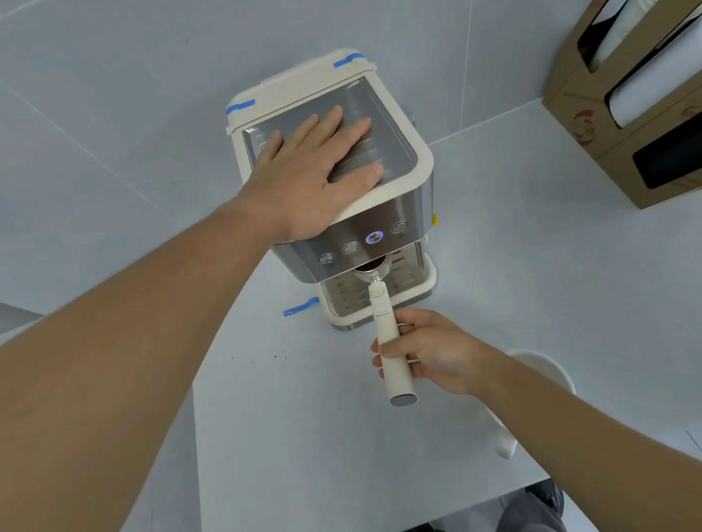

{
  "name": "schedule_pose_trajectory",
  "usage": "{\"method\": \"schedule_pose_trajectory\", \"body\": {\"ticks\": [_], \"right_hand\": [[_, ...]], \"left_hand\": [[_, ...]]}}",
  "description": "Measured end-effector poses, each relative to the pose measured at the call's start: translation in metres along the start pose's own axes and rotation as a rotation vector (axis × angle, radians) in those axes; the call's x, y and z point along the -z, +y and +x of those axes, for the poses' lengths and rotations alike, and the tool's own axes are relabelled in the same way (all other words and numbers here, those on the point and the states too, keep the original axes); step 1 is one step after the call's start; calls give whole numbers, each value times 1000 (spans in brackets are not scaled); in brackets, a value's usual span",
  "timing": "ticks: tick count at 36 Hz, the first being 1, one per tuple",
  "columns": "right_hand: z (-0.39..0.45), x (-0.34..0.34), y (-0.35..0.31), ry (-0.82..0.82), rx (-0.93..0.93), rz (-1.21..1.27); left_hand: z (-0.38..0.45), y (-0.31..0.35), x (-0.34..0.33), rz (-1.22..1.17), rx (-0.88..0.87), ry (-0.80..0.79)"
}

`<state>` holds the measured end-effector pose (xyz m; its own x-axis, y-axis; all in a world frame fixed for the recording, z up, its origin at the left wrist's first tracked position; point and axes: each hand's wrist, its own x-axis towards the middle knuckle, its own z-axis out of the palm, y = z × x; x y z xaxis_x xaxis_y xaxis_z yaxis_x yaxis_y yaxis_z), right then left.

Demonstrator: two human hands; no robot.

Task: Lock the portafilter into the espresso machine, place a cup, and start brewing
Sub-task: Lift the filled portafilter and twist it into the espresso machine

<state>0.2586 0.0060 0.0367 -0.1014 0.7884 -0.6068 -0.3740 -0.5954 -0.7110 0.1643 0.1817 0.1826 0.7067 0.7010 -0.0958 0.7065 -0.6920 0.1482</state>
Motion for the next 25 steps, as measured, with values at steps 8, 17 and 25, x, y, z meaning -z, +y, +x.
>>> {"method": "schedule_pose_trajectory", "body": {"ticks": [8, 17, 25], "right_hand": [[7, -7, -8, -48, 50, 46], [22, -19, -19, -55, 89, 106], [36, -33, -25, -30, 122, 161]], "left_hand": [[-1, 1, 1, 11, 13, -13], [-1, 2, 0, 16, 16, -14], [-2, 4, 0, 7, 22, 5]]}}
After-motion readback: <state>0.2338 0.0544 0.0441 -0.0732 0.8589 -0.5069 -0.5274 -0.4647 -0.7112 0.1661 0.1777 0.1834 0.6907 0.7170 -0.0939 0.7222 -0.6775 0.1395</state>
